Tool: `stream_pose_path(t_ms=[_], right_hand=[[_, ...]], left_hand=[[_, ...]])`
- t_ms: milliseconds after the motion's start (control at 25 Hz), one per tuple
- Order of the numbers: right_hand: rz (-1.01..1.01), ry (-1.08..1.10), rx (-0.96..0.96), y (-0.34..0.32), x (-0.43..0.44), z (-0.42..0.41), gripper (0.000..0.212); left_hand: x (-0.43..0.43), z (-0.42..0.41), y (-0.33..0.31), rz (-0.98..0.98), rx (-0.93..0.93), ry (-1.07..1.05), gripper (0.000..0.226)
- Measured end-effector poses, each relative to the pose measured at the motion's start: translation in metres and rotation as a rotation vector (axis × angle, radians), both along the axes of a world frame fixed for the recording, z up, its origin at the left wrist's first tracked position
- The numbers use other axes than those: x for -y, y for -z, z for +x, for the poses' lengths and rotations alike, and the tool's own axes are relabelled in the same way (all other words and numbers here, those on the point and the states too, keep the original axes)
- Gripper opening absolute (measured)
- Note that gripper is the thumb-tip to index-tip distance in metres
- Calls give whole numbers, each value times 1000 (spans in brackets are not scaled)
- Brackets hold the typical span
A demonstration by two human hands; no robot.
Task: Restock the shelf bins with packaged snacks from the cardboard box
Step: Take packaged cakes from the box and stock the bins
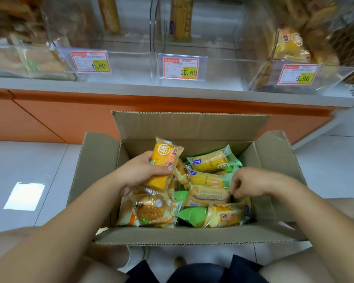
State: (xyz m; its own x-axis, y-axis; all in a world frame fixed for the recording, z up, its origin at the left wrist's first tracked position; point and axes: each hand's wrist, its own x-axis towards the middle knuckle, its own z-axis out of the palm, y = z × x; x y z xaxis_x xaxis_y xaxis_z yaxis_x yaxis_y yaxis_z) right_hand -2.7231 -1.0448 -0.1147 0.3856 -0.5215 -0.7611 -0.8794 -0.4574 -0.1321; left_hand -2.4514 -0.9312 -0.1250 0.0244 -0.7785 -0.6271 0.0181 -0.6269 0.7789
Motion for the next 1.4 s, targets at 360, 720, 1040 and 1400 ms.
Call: stream_pose_path(t_ms=[360,720,1040,1400], right_hand=[[201,-28,36,18,-15,-24,36],[383,577,846,-51,12,-19,52],[405,1188,1254,-61,13,-10,47],[47,1064,1520,-137,41,-56,55]], left_hand=[[5,-23,-9,-13,-9,107,74],[23,-50,-32,-6,-102,161,51],[56,-94,-48,-125,-116,186,66],[107,-128,-121,-393,78,140,74]])
